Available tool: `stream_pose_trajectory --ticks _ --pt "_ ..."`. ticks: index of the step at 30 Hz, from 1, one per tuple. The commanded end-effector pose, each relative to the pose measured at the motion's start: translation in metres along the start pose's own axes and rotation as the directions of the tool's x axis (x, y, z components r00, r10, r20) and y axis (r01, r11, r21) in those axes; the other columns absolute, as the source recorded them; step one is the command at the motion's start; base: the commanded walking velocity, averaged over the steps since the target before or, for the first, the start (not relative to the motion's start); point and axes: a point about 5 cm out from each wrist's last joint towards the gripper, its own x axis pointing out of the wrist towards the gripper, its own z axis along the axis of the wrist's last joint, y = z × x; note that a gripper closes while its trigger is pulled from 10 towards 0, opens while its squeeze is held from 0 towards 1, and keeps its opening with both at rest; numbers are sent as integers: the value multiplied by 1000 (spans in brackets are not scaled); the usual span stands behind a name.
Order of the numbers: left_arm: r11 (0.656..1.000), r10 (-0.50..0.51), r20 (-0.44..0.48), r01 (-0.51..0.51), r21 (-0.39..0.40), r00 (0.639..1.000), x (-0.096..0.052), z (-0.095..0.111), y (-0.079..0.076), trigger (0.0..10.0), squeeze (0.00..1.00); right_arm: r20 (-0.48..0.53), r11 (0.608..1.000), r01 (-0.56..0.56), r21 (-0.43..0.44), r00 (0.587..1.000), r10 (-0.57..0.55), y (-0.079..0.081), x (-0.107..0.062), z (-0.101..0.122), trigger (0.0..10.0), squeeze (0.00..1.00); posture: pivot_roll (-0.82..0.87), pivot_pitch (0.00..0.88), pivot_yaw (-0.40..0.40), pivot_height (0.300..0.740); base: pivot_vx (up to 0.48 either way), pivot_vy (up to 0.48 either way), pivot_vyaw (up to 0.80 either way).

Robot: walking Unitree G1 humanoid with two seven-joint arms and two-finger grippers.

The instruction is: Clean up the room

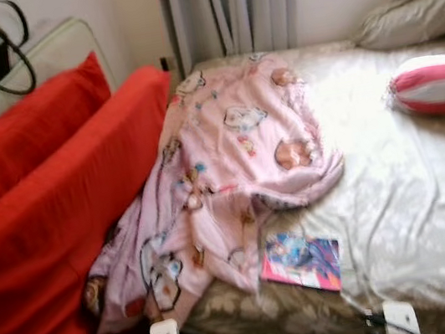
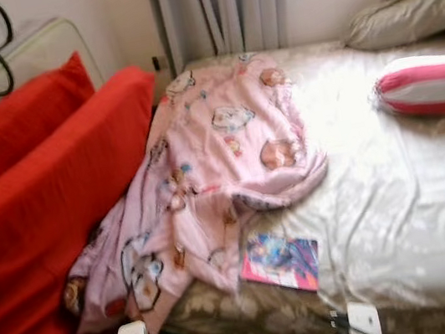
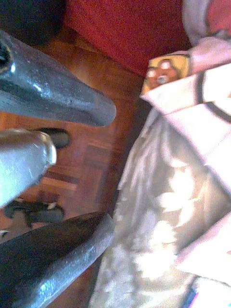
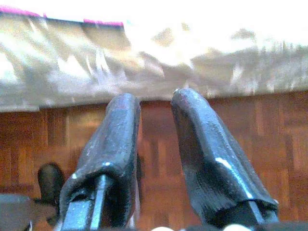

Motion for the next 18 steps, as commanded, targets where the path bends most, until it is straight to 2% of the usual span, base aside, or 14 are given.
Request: stream_pose_trajectory --ticks 1,18 --pt "1000 24 -14 -23 15 1000 -2 -3 9 10000 0 5 1000 -22 9 1000 22 9 1 0 10000 0 79 33 3 740 322 0 0" --pt "1000 16 3 -16 15 1000 -1 0 8 10000 0 51 1000 -17 24 999 16 9 3 14 10000 0 82 43 1 740 19 0 0"
